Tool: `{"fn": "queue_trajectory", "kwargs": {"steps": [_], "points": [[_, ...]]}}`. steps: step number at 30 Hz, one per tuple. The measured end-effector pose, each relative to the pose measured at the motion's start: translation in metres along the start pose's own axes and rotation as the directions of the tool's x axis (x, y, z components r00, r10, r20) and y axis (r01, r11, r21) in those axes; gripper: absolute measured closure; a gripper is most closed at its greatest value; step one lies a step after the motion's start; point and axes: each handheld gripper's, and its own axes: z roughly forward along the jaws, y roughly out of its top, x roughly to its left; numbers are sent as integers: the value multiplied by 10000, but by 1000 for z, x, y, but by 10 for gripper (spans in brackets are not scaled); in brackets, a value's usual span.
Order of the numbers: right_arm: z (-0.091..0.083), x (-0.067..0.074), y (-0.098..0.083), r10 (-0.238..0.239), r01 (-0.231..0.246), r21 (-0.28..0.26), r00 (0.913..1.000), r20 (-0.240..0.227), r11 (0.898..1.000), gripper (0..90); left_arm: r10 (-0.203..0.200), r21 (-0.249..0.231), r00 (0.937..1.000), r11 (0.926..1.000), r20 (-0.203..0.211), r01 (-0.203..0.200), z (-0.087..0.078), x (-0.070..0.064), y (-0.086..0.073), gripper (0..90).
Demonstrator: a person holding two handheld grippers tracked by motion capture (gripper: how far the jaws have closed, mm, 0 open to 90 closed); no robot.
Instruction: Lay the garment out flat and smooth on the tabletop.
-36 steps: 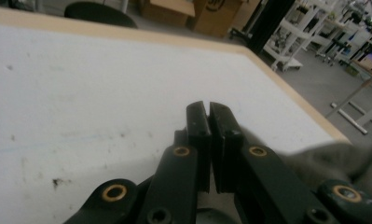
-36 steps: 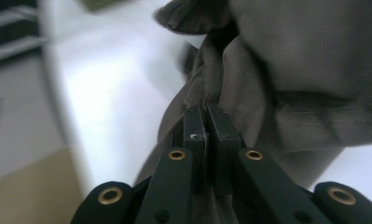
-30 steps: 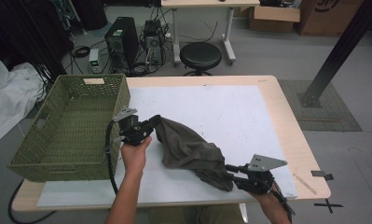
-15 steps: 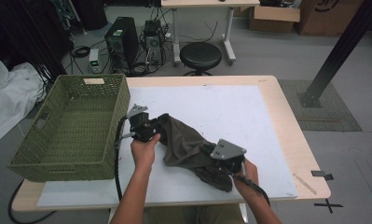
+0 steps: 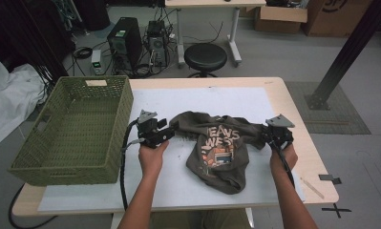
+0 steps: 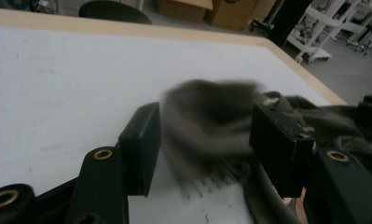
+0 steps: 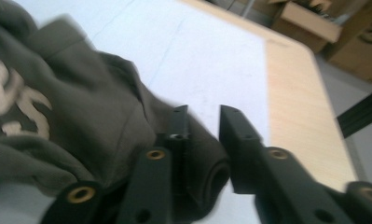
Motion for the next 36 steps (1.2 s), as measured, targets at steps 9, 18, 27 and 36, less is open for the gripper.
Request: {"fn": "queue_trajectory", "kwargs": {"steps": [9,18,27,36], "points": [[-28,41,-3,127,-207,-165,9220,-3869,9996,476,-204,1909,9949,9816,984,13,39,-22,-26,433],[-6,50,-14,568,222,1750,8992,-4338,9843,784,983,3305,9909,9357,923,-1236,65,-51,-36,860],[6,54,-5,334,-91,620,9139,-4045,9980,815,520,1678,9983,9847,-268,-468,28,-13,-22,871],[30,58,6,191,-100,686,9908,-1337,9976,695,432,655,9981,9970,-439,-403,13,-4,-19,597]]}}
